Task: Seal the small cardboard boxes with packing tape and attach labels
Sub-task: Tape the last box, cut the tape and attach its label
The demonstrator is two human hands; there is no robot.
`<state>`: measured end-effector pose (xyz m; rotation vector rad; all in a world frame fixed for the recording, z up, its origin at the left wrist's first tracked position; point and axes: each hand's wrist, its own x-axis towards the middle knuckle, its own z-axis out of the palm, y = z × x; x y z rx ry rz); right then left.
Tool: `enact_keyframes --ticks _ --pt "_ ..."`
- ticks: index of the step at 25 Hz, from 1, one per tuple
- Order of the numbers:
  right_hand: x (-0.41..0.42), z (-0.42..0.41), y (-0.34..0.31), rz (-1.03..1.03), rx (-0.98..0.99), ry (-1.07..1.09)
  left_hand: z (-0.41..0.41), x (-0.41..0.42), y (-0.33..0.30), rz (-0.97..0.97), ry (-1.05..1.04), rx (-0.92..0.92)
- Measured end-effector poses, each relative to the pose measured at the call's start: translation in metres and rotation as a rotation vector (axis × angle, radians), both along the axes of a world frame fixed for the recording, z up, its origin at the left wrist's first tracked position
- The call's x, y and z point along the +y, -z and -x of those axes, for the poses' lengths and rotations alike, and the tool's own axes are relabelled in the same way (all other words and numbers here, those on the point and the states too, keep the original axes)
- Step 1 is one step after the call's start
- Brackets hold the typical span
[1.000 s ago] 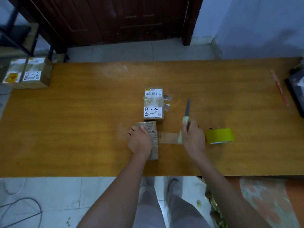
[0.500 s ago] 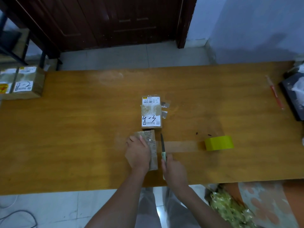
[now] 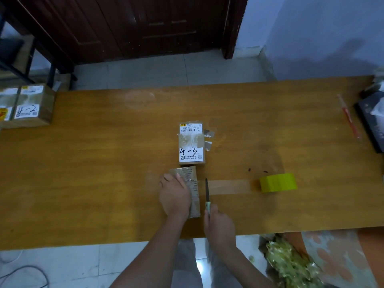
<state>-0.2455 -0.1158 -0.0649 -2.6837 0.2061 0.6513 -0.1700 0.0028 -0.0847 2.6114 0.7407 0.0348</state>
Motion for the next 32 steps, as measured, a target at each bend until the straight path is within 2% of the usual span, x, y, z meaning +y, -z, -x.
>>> enact_keyframes --ticks 3,12,32 --pt "-0.001 -0.004 0.003 -0.04 -0.008 -0.014 -0.001 0.0 0.001 0.011 0.003 -0.004" --pt "0.004 0.0 0.007 0.032 -0.032 -0.007 -0.001 0.0 0.003 0.001 0.003 -0.016" --pt "0.008 -0.003 0.01 0.032 -0.066 -0.022 -0.001 0.004 0.01 -0.008 0.026 -0.038"
